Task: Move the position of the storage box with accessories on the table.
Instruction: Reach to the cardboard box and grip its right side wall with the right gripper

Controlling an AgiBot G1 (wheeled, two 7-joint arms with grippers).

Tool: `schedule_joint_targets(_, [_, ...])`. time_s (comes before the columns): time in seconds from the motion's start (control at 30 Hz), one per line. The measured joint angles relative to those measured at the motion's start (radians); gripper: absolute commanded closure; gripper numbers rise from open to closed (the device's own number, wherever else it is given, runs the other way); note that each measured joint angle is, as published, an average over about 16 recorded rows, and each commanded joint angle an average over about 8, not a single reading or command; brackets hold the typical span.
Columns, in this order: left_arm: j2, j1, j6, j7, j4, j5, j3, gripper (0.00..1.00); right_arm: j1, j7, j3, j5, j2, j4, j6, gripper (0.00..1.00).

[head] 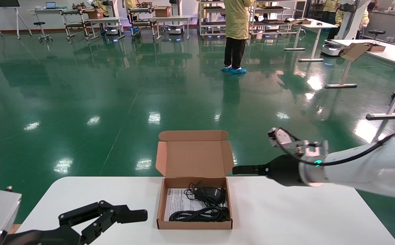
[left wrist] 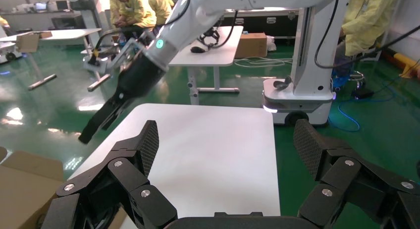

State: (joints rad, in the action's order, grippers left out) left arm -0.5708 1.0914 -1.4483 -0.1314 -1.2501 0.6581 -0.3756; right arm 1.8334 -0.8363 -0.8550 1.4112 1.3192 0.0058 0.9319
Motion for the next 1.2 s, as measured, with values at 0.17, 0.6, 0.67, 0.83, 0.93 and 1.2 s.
schedule_joint_targets(0.17, [0.000, 0.000, 0.000, 0.000, 0.000, 0.000, 0.000, 0.00, -0.056, -0.012, -0.002, -0.001, 0.027, 0.036, -0.078, 0.00])
schedule_joint_targets(0.6, [0.000, 0.000, 0.000, 0.000, 0.000, 0.000, 0.000, 0.00, -0.161, -0.074, -0.043, 0.018, 0.039, 0.142, -0.172, 0.00])
schedule_joint_targets(0.67, [0.000, 0.000, 0.000, 0.000, 0.000, 0.000, 0.000, 0.00, -0.168, -0.086, -0.052, 0.024, 0.038, 0.149, -0.178, 0.00])
schedule_joint_targets(0.83, [0.000, 0.000, 0.000, 0.000, 0.000, 0.000, 0.000, 0.00, -0.177, -0.116, -0.077, 0.038, 0.037, 0.155, -0.183, 0.00])
schedule_joint_targets(0.93, [0.000, 0.000, 0.000, 0.000, 0.000, 0.000, 0.000, 0.00, -0.180, -0.133, -0.090, 0.046, 0.037, 0.155, -0.184, 0.00])
schedule_joint_targets(1.2, [0.000, 0.000, 0.000, 0.000, 0.000, 0.000, 0.000, 0.00, -0.188, -0.171, -0.120, 0.058, 0.036, 0.160, -0.183, 0.00])
